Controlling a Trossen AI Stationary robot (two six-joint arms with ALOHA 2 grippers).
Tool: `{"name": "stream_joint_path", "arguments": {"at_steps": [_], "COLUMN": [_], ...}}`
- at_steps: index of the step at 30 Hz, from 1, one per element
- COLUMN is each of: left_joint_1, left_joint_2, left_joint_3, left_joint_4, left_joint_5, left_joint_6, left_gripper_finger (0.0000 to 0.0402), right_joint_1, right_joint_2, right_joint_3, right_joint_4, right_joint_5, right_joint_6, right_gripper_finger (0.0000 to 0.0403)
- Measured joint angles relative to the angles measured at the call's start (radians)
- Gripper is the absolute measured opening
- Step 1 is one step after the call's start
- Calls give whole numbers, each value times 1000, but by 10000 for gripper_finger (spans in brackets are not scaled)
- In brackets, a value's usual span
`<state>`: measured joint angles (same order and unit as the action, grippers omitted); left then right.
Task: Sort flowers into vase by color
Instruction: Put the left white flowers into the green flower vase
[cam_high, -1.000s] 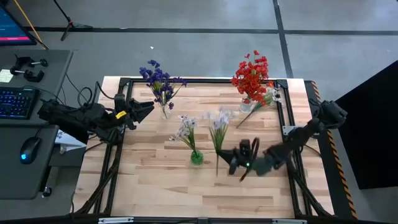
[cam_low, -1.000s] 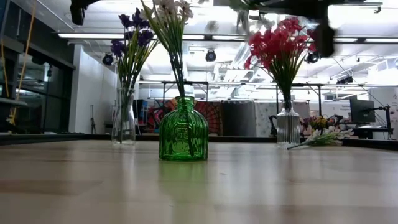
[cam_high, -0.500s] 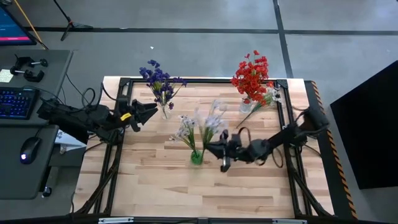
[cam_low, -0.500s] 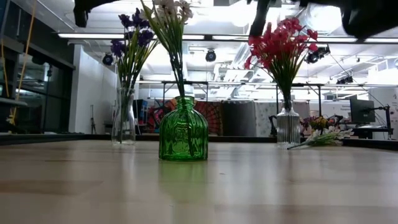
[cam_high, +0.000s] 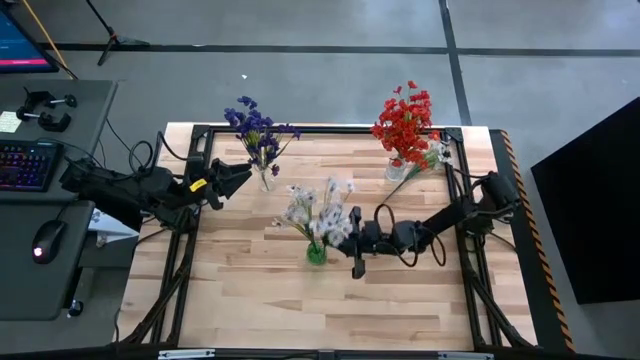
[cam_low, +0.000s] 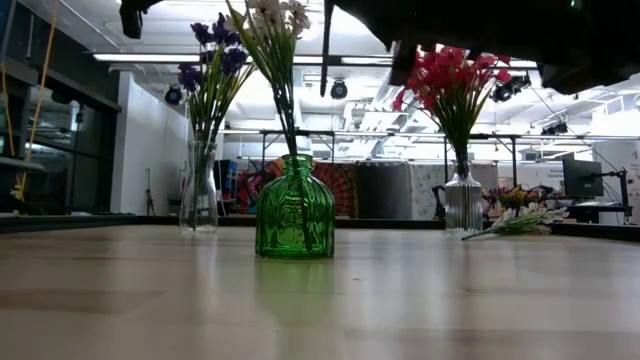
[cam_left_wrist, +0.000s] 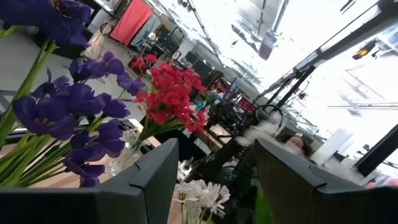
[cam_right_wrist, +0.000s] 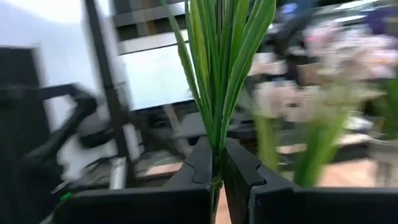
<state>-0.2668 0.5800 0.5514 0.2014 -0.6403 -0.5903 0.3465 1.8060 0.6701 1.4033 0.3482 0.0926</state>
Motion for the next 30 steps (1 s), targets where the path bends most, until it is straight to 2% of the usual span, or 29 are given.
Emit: {"name": "stream_joint_path", "arguments": {"at_steps": [3, 7, 11, 17, 30], "left_joint_1": [0, 0, 0, 0, 0], "left_joint_2": [0, 0, 4, 11, 11], "left_joint_3": [0, 0, 0, 0, 0], "left_joint_4": [0, 0, 0, -2, -1], "left_joint_5": [0, 0, 0, -5, -28], "left_joint_6": [0, 0, 0, 18, 45], "left_gripper_finger": [197, 197, 197, 197, 197], "right_joint_1": [-18, -37, -73, -115, -144], "right_joint_2": [0, 6, 33, 83, 127], "right_joint_3": [0, 0, 0, 1, 2], "right_joint_4": [-29, -48, -35, 46, 37], "right_joint_5": [-113, -132, -199, -192, -202], "right_joint_6": [-18, -72, -46, -69, -40], "right_gripper_finger": [0, 0, 0, 0, 0]}}
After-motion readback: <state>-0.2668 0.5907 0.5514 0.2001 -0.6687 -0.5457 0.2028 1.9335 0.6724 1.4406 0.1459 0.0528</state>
